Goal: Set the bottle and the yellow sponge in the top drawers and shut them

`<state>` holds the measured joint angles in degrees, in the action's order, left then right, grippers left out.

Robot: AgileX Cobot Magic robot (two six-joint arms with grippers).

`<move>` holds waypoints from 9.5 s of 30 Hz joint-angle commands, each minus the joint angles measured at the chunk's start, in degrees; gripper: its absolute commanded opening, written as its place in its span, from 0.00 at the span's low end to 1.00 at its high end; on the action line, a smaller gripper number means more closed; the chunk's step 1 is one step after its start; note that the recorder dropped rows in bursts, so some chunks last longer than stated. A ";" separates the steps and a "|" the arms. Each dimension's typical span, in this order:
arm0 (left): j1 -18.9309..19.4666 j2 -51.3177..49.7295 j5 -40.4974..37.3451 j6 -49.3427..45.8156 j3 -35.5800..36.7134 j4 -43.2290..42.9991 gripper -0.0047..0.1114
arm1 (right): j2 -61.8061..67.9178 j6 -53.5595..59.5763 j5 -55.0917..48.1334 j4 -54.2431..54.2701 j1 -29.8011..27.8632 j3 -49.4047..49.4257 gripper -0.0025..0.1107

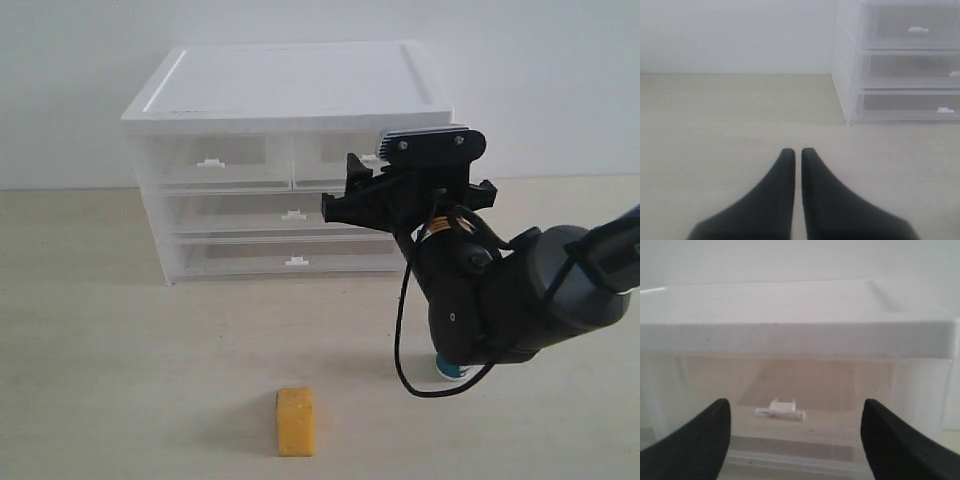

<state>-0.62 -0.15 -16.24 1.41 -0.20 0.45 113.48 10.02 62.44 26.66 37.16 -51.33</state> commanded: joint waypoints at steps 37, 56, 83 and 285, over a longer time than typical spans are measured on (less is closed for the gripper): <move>0.10 0.15 0.22 0.48 0.20 -0.09 0.08 | 8.22 6.11 3.51 13.33 6.10 -8.01 0.62; 0.10 0.15 0.33 0.48 0.20 -0.09 0.08 | 6.69 10.81 7.53 13.51 5.85 -7.54 0.62; 0.10 0.15 0.28 0.48 0.20 -0.09 0.08 | 3.06 8.04 1.55 5.50 1.38 -4.77 0.47; 0.10 0.15 0.39 0.48 0.20 -0.09 0.08 | -36.95 62.43 -95.15 20.66 19.35 14.14 0.02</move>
<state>-0.62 -0.15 -16.24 1.41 -0.20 0.45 77.03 79.47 -23.58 59.30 56.61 -36.60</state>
